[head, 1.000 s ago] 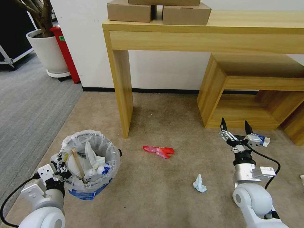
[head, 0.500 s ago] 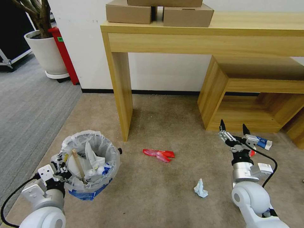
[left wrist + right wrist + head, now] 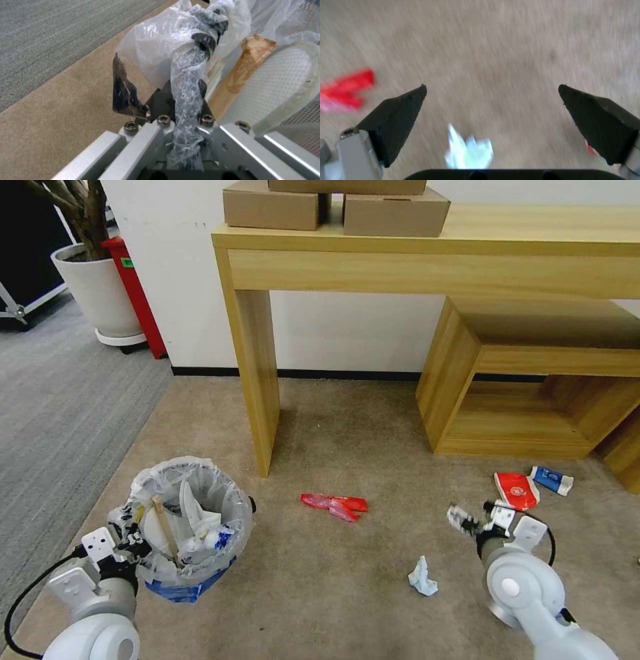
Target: Pick up the trash bin and place the garbage on the floor into it.
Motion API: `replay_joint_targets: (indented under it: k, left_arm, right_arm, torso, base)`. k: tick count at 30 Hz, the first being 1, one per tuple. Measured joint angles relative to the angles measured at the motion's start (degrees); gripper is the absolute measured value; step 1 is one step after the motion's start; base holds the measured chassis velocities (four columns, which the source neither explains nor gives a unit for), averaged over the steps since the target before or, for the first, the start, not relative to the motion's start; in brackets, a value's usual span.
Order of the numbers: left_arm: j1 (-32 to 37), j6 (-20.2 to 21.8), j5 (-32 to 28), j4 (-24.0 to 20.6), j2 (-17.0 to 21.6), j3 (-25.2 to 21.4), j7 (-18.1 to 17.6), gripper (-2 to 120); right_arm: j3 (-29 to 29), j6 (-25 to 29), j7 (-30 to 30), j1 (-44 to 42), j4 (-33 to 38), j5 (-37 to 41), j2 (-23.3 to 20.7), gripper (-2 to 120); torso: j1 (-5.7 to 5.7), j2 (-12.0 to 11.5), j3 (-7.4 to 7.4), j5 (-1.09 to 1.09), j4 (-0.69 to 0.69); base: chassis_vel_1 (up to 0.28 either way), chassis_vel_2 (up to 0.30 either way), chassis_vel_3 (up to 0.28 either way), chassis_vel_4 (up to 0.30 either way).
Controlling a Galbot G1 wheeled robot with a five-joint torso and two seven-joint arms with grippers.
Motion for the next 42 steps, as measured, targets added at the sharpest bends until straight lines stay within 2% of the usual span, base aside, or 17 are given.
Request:
replay_joint_targets:
  k: [2,8,11,20,29,34,40,42]
  left_arm:
    - [-0.6,0.0,0.0,0.6,-0.2,0.3,0.0,0]
    - [-1.5,0.0,0.2,1.6,-0.8,1.0,-0.1,0]
    - [-1.6,0.0,0.2,2.0,-0.9,1.0,-0.1,0]
    - [-1.5,-0.1,0.1,1.9,-1.0,0.2,-0.2,0]
    - [-1.4,-0.1,-0.1,1.8,-1.2,0.1,-0.2,0]
    - [-1.4,-0.1,0.0,1.5,-1.3,0.3,-0.2,0]
    - [-1.4,-0.1,0.0,1.5,-1.3,0.3,-0.3,0]
    - [-1.3,-0.1,0.0,1.5,-1.3,0.3,-0.3,0]
  right_arm:
    - [-1.7,-1.1,2.7,0.2,-1.1,3.8,-0.8,100]
    - [-5.8,-1.6,3.2,1.3,-5.8,4.0,-0.7,100]
    - [-9.3,-2.1,2.1,3.4,-9.7,3.2,0.9,100]
    - [-14.9,-1.7,-1.7,6.8,-16.5,-1.9,4.2,100]
    - [-16.8,-0.3,-3.8,9.0,-20.4,-4.9,6.2,99]
    - [-18.1,1.0,-5.8,10.0,-23.4,-7.7,8.9,94]
    - [-18.7,2.2,-7.3,10.8,-25.6,-9.4,9.9,92]
    - [-19.0,2.8,-7.7,11.4,-26.5,-10.0,10.6,86]
  torso:
    - [0.00,0.0,0.00,0.02,0.00]
    - [0.00,0.0,0.00,0.01,-0.01]
    - [0.00,0.0,0.00,0.01,0.00]
    - [0.00,0.0,0.00,0.01,0.00]
    - [0.00,0.0,0.00,-0.01,0.00]
    - [0.00,0.0,0.00,0.01,0.00]
    - [0.00,0.0,0.01,0.00,0.00]
    - [0.00,0.0,0.00,0.00,0.00]
  base:
    - [0.000,0.000,0.000,0.000]
    - [0.000,0.000,0.000,0.000]
    - [0.000,0.000,0.000,0.000]
    - [0.000,0.000,0.000,0.000]
    - [0.000,0.000,0.000,0.000]
    - [0.000,0.000,0.000,0.000]
    - [0.000,0.000,0.000,0.000]
    - [0.000,0.000,0.000,0.000]
